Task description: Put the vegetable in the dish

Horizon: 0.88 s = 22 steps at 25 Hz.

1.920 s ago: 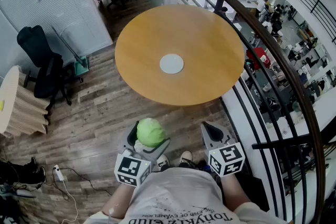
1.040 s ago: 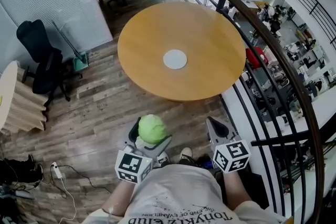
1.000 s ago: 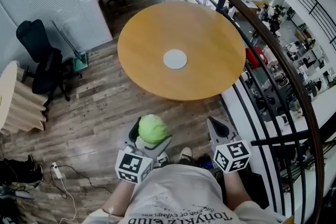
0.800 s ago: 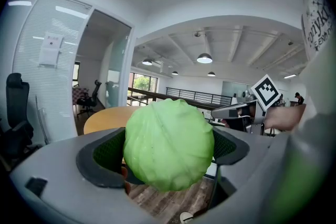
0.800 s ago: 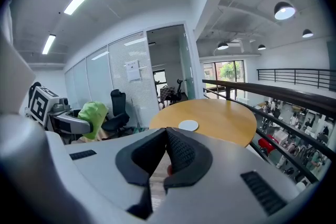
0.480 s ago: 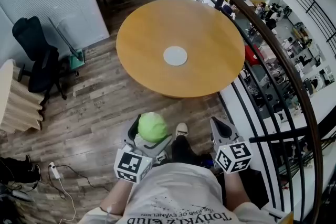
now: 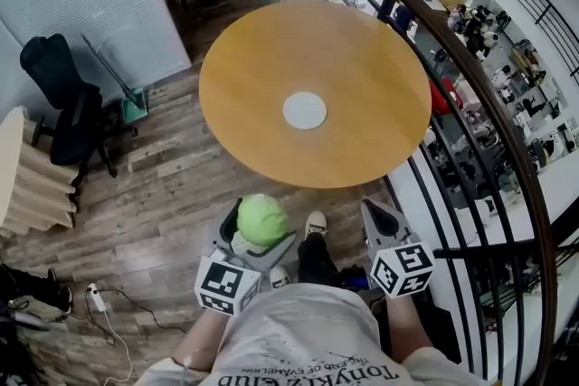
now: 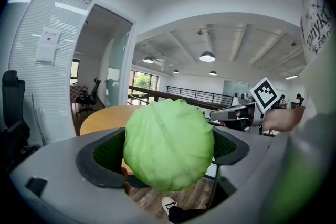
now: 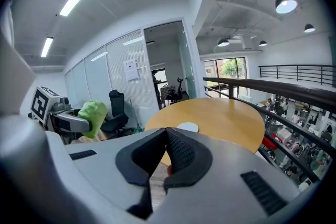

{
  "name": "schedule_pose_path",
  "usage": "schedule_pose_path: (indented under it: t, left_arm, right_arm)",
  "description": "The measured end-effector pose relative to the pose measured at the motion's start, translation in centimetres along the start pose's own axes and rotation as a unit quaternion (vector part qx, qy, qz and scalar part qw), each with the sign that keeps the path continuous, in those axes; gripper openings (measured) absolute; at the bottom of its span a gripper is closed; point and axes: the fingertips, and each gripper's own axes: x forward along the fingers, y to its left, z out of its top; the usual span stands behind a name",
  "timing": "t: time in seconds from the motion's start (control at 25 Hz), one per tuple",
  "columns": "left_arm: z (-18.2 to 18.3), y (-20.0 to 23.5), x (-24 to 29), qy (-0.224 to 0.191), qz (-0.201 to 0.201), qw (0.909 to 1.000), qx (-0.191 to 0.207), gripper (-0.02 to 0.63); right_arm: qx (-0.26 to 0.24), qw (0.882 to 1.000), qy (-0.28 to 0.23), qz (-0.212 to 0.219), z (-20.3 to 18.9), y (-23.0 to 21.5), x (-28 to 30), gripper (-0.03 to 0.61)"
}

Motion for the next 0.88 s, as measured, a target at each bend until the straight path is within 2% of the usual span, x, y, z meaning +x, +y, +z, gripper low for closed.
schedule_pose_path:
  t: [0.16, 0.56, 0.88]
  left_arm:
    - [1.3, 1.7, 3.7, 0.0, 0.008, 1.0, -0.004, 0.488]
    - [6.1, 5.8, 13.7, -0.006, 0.024, 0.9996, -0.015, 0.488]
    - [7.8, 6.8, 19.2, -0.001, 0.041, 0.9989, -0.024, 0.488]
  right_arm:
    - [-0.002, 1.0, -0.001, 0.007, 1.6, -2.9, 3.4, 0.021]
    - [-0.018, 0.999, -0.015, 0.022, 8.4, -10.4, 11.3, 0.021]
    - [-0.019, 0.999, -0.008, 0.044, 10.1, -14.6, 14.7, 0.021]
